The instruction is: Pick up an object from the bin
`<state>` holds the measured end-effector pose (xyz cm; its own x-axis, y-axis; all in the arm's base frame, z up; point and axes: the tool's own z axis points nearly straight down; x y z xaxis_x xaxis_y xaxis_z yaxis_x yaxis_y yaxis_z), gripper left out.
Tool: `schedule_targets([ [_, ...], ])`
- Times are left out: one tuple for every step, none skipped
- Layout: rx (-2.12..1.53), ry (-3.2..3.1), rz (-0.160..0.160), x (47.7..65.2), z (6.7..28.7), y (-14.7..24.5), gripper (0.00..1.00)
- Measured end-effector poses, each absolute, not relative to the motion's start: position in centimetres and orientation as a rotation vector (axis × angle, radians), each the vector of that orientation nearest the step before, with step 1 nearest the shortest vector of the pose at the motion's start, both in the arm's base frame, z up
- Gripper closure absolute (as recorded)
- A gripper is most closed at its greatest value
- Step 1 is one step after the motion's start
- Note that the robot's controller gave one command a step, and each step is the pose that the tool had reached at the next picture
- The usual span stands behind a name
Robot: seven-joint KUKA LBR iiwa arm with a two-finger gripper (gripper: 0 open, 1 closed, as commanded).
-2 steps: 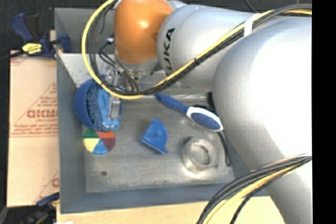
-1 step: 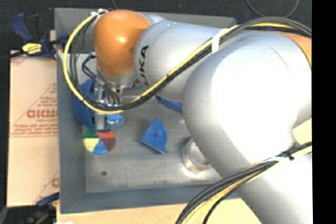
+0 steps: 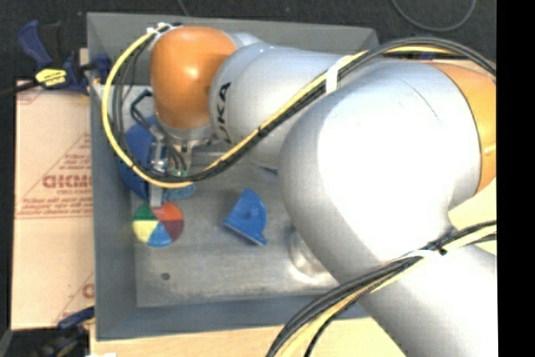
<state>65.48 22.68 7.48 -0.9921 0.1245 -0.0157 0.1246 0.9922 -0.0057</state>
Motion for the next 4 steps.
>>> schedule_targets([
  [0.299,3.107,-0.01,65.7,7.8,23.3,1.0],
  [0.319,3.108,-0.014,65.6,7.8,23.4,1.0],
  [0.313,3.103,-0.012,65.9,8.3,23.2,1.0],
  [0.315,3.102,-0.009,65.8,9.7,23.3,1.0],
])
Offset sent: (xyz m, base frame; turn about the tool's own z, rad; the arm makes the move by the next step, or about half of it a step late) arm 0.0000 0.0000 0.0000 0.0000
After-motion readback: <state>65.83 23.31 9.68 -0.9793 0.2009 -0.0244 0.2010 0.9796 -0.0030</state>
